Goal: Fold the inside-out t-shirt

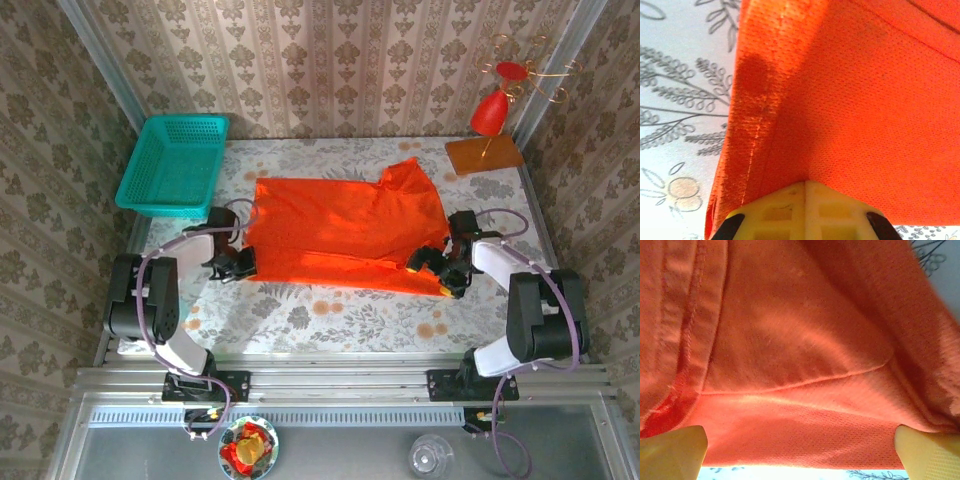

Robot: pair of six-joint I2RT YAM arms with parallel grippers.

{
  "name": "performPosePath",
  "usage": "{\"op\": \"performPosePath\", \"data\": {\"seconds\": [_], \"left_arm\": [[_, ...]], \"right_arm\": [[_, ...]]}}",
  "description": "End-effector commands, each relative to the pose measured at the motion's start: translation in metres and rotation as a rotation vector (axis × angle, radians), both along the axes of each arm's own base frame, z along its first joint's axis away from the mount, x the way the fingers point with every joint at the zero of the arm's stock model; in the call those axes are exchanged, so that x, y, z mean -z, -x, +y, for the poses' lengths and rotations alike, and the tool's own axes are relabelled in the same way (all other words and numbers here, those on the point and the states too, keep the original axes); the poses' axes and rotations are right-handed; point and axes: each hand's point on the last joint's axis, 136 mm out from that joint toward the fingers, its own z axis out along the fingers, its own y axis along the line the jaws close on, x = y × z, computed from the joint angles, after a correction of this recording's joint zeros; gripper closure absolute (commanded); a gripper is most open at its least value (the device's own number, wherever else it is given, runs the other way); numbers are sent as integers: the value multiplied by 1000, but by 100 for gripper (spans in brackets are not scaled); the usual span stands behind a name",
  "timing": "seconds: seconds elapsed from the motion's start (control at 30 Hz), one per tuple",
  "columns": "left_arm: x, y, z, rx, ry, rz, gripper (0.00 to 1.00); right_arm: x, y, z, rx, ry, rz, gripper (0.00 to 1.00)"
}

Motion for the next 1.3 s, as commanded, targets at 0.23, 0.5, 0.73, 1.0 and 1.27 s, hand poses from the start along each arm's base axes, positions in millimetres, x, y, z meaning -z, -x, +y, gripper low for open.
{"op": "performPosePath", "data": {"seconds": [0.23,0.5,0.73,1.0,1.27], "left_arm": [[11,45,18,-100,6,81,95],[-23,36,4,-82,74,-24,88],[-34,28,-3,-76,92,-60,83],[-30,29,-4,-73,83,-50,81],[-30,30,-3,-76,76,-51,79]], "right_arm": [[-6,25,-24,125,55,18,0],[-54,17,30,47,-71,-112,8],[-51,-8,79,-14,-165,-140,5],[-36,-30,98,4,-238,-128,5],[-29,-40,105,13,-276,-120,9]]}}
